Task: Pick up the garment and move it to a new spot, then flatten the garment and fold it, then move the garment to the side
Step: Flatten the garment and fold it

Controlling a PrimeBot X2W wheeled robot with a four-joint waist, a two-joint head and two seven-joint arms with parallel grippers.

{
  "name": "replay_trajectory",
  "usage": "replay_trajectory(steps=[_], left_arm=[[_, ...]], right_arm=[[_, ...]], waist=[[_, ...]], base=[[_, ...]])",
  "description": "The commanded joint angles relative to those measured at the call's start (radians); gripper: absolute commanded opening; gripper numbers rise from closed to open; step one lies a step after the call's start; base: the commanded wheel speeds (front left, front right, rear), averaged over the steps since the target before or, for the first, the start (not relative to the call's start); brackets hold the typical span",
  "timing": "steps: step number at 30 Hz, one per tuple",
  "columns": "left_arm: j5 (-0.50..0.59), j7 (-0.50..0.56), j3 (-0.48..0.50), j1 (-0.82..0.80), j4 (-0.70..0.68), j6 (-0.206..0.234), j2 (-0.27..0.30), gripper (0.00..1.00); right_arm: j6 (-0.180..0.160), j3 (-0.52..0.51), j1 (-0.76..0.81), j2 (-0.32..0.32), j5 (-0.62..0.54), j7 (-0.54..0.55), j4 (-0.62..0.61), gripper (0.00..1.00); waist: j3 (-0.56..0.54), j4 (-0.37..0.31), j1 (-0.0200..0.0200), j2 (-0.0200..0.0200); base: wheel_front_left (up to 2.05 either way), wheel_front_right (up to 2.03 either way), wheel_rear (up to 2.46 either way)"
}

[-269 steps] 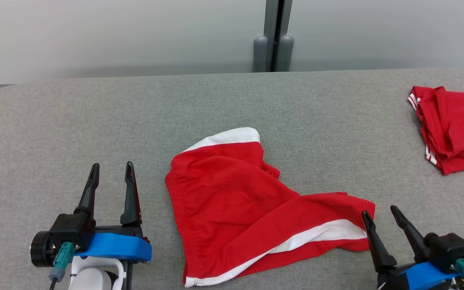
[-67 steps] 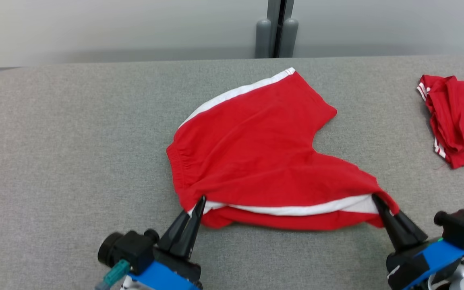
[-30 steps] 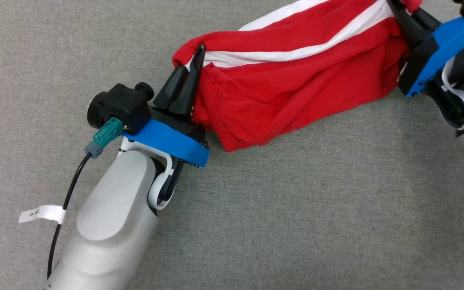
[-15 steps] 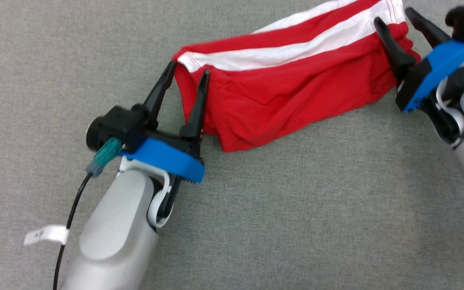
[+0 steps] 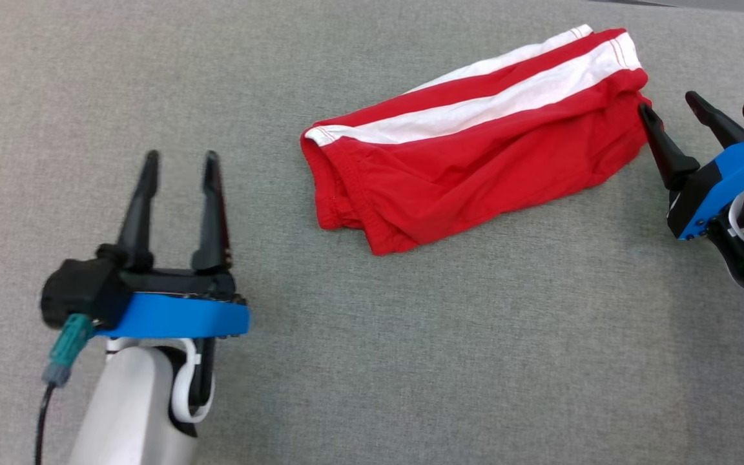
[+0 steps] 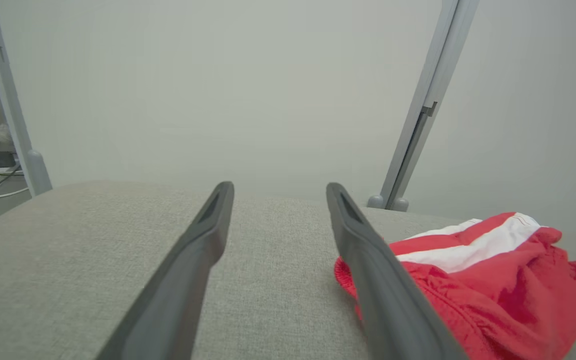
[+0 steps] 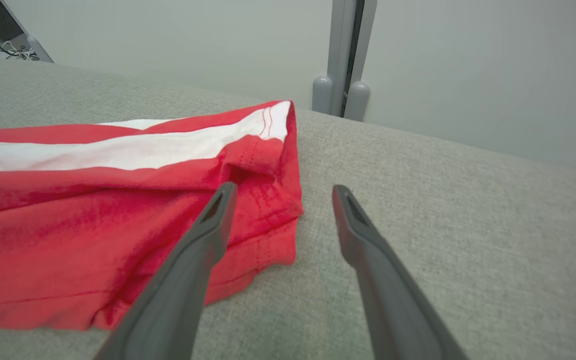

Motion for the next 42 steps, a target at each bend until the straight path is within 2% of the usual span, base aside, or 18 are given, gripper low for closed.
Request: replay_trajectory(steps=[1, 9, 20, 21, 22, 23, 32, 37, 42], left_arm=[[0.015, -0.005, 0.025, 0.02, -0.025, 0.008, -0.007, 1.0], [0.054, -0.005, 0.086, 0.057, -0.083, 0.01, -0.025, 1.0], [0.059, -0.005, 0.086, 0.072, -0.093, 0.026, -0.034, 1.0], [0.057, -0.005, 0.081, 0.073, -0.092, 0.03, -0.034, 1.0], [0.055, -0.005, 0.077, 0.073, -0.091, 0.03, -0.034, 1.0], [0.052, -0.005, 0.073, 0.072, -0.089, 0.033, -0.034, 1.0], [0.068, -0.005, 0.073, 0.083, -0.079, 0.032, -0.034, 1.0], [0.087, -0.005, 0.089, 0.112, -0.075, 0.022, -0.034, 1.0], [0.106, -0.005, 0.12, 0.151, -0.07, 0.011, -0.034, 1.0]], right_arm=[[0.001, -0.003, 0.012, -0.006, 0.004, 0.0, 0.012, 1.0], [0.001, -0.02, -0.013, -0.007, -0.004, 0.022, 0.091, 1.0], [0.001, -0.018, -0.031, 0.063, 0.014, 0.032, 0.19, 0.98], [0.001, -0.017, -0.033, 0.067, 0.015, 0.035, 0.199, 0.49], [0.001, -0.016, -0.034, 0.072, 0.016, 0.033, 0.208, 0.11], [0.001, -0.015, -0.035, 0.078, 0.018, 0.031, 0.215, 0.0], [0.001, -0.013, 0.011, 0.114, 0.056, -0.065, 0.209, 0.0], [0.001, -0.008, 0.102, 0.128, 0.096, -0.115, 0.158, 0.0], [0.001, -0.044, 0.242, 0.119, 0.136, -0.147, 0.078, 0.0]], waist=[[0.002, 0.01, 0.0002, 0.0], [0.013, 0.05, 0.0002, 0.0], [0.011, 0.069, 0.0002, 0.0], [0.011, 0.07, 0.0002, 0.0], [0.01, 0.071, 0.0002, 0.0], [0.01, 0.071, 0.0002, 0.0], [-0.037, 0.036, 0.0002, 0.0], [-0.088, -0.01, 0.0002, 0.0], [-0.142, -0.062, 0.0002, 0.0]], base=[[0.0, 0.0, 0.0], [0.0, 0.0, 0.0], [0.0, 0.0, 0.0], [0.0, 0.0, 0.0], [0.0, 0.0, 0.0], [0.0, 0.0, 0.0], [0.0, 0.0, 0.0], [0.0, 0.0, 0.0], [0.0, 0.0, 0.0]])
